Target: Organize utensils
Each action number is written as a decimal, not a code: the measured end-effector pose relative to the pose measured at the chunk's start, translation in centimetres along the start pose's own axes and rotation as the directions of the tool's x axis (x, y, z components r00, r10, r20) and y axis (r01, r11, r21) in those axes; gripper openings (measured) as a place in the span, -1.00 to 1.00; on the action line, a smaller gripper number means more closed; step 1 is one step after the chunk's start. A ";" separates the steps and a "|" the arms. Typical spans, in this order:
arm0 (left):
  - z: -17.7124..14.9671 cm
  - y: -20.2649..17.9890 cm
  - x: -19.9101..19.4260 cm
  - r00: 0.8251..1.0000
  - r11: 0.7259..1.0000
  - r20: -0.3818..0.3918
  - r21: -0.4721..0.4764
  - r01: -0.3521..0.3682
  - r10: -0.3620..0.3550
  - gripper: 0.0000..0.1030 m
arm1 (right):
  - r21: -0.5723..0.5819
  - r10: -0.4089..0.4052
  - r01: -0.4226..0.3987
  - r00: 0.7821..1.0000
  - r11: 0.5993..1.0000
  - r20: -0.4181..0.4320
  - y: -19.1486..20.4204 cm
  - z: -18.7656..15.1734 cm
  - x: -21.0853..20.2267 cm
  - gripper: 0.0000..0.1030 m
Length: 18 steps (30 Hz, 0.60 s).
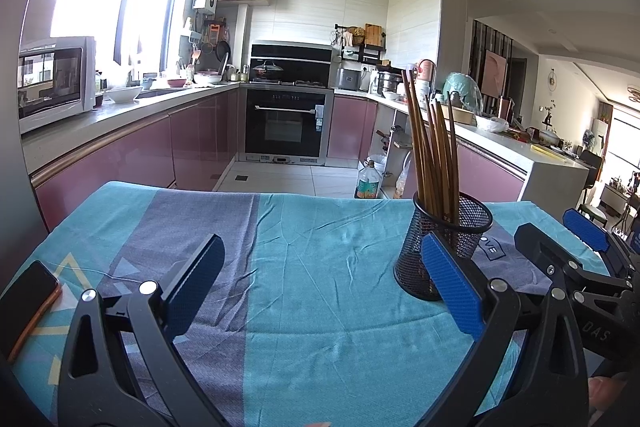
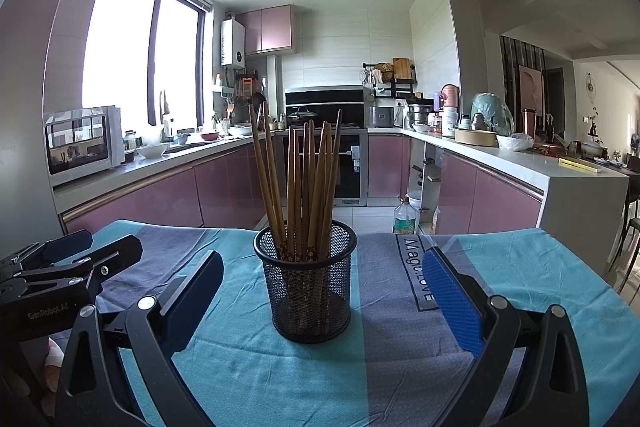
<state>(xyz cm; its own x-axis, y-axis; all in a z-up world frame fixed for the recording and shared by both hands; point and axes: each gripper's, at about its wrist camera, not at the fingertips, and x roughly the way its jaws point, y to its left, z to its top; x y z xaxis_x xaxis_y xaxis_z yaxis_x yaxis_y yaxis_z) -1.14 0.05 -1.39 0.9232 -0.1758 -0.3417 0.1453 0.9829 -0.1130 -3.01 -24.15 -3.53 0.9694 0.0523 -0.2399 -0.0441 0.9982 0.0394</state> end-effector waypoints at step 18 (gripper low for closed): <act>-0.5 0.0 -0.2 1.000 1.000 -0.008 0.000 0.011 -0.011 0.89 | 0.007 0.003 -0.003 1.000 1.000 -0.003 -0.1 -0.1 0.0 0.87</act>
<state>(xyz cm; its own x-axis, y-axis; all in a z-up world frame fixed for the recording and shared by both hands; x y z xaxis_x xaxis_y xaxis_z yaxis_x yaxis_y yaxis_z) -1.48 0.05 -1.74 0.9187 -0.1871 -0.3478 0.1554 0.9809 -0.1171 -3.04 -24.29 -3.67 0.9684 0.0557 -0.2430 -0.0457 0.9979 0.0466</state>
